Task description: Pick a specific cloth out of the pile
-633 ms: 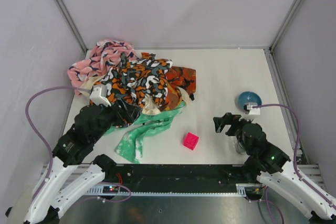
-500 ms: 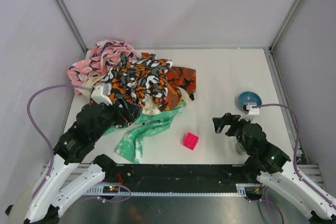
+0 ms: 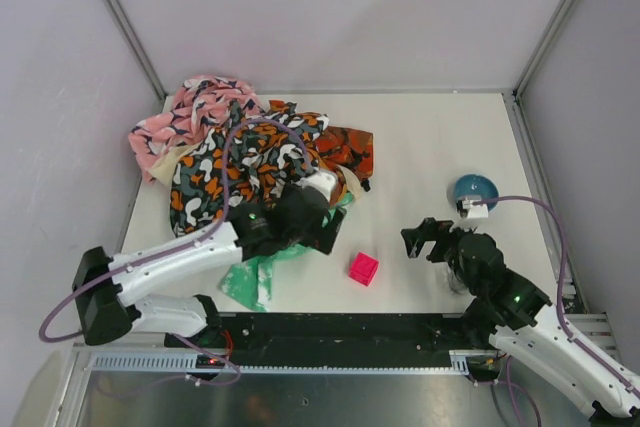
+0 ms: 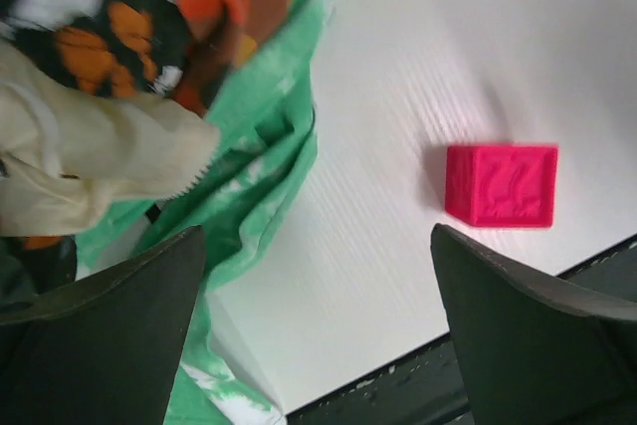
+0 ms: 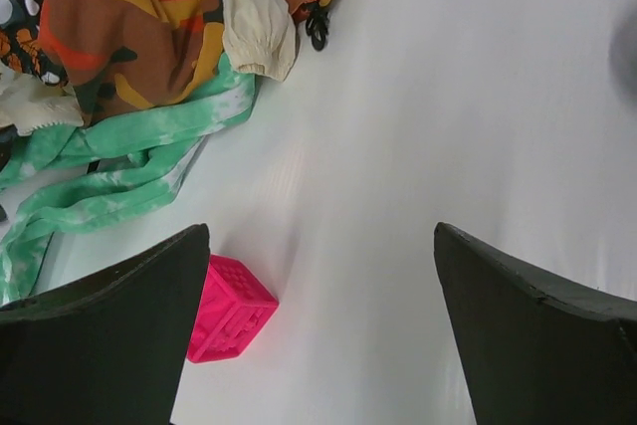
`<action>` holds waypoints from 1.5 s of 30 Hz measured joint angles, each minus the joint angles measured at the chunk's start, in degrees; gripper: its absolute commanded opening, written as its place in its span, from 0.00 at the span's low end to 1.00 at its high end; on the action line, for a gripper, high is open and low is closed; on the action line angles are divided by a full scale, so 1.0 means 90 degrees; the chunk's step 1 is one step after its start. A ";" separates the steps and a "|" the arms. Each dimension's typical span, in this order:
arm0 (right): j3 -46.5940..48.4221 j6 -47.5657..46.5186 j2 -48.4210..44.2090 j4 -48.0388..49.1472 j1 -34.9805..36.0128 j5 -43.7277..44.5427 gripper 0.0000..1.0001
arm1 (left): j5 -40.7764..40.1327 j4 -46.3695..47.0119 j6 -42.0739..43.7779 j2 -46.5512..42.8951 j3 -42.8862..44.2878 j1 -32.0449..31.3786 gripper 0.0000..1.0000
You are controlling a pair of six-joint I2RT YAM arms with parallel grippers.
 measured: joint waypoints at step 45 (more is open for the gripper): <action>0.0002 -0.0228 0.0102 -0.0061 -0.0012 -0.0206 1.00 | -0.1149 0.0823 -0.0551 0.2654 -0.0787 0.1540 0.81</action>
